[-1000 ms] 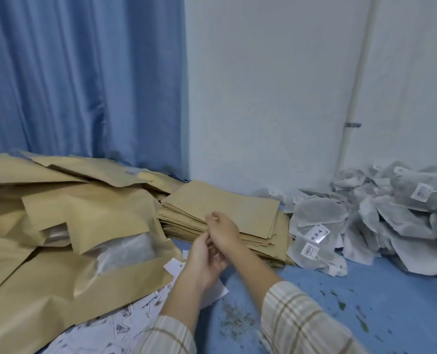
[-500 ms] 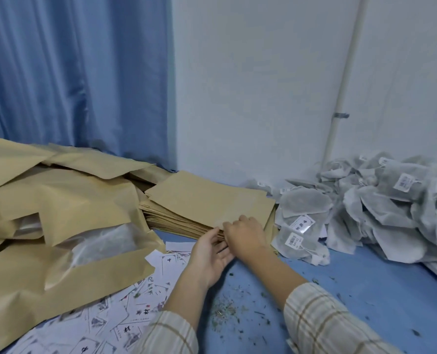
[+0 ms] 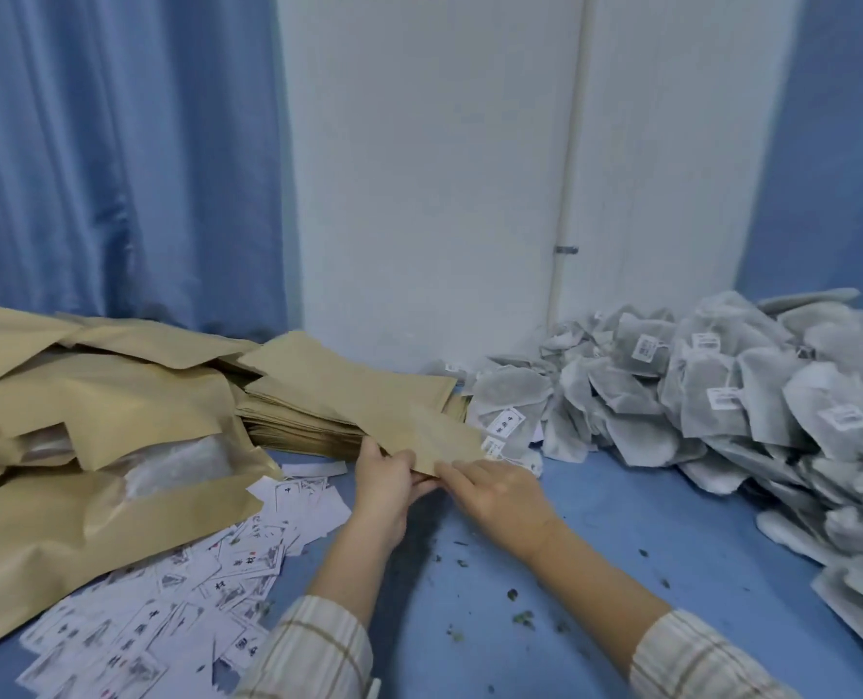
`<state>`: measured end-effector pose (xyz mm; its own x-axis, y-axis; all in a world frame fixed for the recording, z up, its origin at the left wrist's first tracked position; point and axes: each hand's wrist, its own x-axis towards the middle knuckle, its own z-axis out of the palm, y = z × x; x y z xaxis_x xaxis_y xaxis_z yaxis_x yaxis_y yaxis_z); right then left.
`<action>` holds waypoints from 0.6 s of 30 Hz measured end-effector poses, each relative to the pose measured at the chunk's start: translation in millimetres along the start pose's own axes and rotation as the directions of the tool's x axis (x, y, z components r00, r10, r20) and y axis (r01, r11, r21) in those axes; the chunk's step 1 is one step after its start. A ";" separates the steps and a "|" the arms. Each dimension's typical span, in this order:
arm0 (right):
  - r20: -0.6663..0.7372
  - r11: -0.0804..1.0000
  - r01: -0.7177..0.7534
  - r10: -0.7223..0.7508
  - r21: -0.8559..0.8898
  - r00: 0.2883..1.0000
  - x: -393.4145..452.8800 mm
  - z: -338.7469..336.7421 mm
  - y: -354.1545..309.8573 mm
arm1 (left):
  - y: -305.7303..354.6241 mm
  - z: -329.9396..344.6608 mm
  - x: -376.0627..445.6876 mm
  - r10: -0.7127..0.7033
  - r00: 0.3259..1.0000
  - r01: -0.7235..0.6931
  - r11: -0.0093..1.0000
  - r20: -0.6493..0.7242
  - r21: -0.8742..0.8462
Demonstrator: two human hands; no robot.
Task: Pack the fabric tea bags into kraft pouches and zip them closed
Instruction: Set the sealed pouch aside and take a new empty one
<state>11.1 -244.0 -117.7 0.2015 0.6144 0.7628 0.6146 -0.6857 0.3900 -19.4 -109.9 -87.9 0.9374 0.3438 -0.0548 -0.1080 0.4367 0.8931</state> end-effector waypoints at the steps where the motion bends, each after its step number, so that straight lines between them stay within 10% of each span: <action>1: -0.001 0.999 -0.037 0.037 0.033 0.999 -0.5 -8.0 -1.3 | 0.4 5.6 -6.9 0.060 0.998 -0.058 0.996 -0.031 0.074; 5: 0.114 0.919 -0.265 0.242 0.290 0.964 0.7 -42.4 -5.9 | 0.1 10.0 -28.9 0.436 0.900 -0.344 0.728 -0.014 0.593; 7: 0.318 0.685 -0.572 0.476 0.452 0.820 5.3 -61.1 -6.8 | 3.1 7.5 -40.9 0.539 0.831 -0.444 0.496 0.137 0.747; 9: 0.515 0.137 -0.753 0.651 0.643 0.558 13.7 -80.8 -3.1 | 4.7 2.4 -51.4 0.582 0.766 -0.504 0.281 0.273 0.817; 11: 0.695 -0.502 -0.499 0.622 0.707 0.361 17.7 -97.4 8.4 | 0.0 -8.5 -58.3 0.606 0.701 -0.561 0.142 0.376 0.816; 12: 0.739 -0.651 -0.349 0.583 0.674 0.338 13.1 -103.5 15.8 | -3.9 -15.8 -59.3 0.605 0.677 -0.576 0.081 0.420 0.813; 18: 0.842 -0.801 -0.262 0.523 0.539 0.133 -43.9 -102.2 26.0 | -31.5 -50.2 -63.2 0.339 0.808 -0.417 -0.249 0.482 0.874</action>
<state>-59.7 -328.7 -88.4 0.9903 0.0522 -0.1288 -0.1342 0.5985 -0.7898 -91.8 -103.6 -135.0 0.8805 0.0249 0.4734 -0.0746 -0.9789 0.1904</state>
